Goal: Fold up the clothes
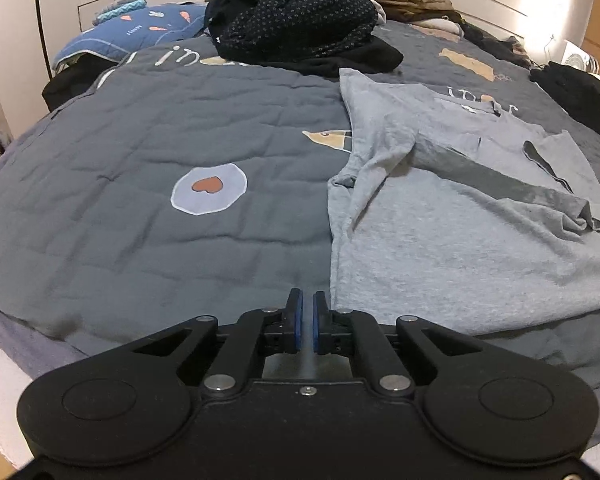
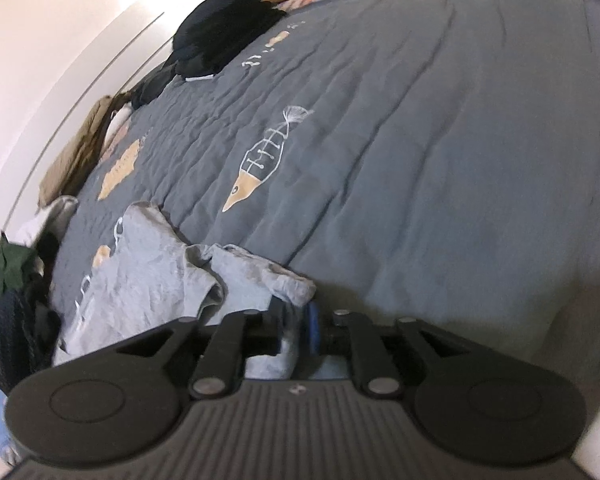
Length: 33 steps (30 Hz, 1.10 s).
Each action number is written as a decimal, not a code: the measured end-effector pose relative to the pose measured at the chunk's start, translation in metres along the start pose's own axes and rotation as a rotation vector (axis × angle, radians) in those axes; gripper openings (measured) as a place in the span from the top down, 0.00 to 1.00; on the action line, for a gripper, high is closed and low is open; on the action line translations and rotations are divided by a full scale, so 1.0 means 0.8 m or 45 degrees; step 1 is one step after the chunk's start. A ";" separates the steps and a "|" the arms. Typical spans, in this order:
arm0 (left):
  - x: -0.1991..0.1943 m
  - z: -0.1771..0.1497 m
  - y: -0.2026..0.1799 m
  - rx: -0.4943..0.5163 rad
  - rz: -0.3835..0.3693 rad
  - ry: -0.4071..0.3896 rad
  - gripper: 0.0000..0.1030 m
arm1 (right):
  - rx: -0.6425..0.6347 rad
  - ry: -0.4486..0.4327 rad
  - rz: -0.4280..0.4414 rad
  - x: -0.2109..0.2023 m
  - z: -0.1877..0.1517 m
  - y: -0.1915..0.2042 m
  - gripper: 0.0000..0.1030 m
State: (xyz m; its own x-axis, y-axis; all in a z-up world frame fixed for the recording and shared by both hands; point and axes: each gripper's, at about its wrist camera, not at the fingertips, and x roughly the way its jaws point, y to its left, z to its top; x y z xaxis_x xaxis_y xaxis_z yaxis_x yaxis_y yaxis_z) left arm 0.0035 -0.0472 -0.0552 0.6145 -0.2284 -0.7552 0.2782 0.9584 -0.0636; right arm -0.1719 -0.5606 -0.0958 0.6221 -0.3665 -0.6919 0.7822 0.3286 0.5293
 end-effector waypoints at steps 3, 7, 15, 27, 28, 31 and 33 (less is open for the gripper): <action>-0.002 0.002 0.000 -0.014 -0.027 -0.015 0.94 | -0.086 -0.080 -0.043 -0.024 0.007 0.002 0.71; -0.001 0.002 -0.004 -0.001 -0.042 -0.013 0.92 | -0.254 -0.231 -0.016 -0.065 0.015 0.018 0.63; -0.004 -0.002 -0.013 0.028 -0.056 -0.024 0.76 | -0.609 -0.043 0.369 -0.088 -0.025 0.078 0.55; -0.007 -0.004 -0.003 0.003 -0.128 -0.039 0.71 | -0.969 0.190 0.580 -0.091 -0.130 0.159 0.54; -0.007 -0.003 -0.001 -0.009 -0.154 -0.038 0.70 | -0.999 0.200 0.589 -0.092 -0.137 0.163 0.54; -0.005 -0.003 -0.002 -0.022 -0.192 -0.034 0.67 | -1.064 0.210 0.605 -0.100 -0.158 0.176 0.54; -0.001 -0.004 -0.006 -0.004 -0.191 -0.021 0.64 | -1.095 0.232 0.620 -0.100 -0.171 0.180 0.54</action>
State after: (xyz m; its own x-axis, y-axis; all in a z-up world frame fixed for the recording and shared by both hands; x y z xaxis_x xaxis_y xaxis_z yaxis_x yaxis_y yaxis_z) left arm -0.0003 -0.0508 -0.0564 0.5785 -0.3719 -0.7260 0.3652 0.9139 -0.1771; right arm -0.1137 -0.3651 -0.0312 0.7969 0.0910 -0.5972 0.1090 0.9507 0.2903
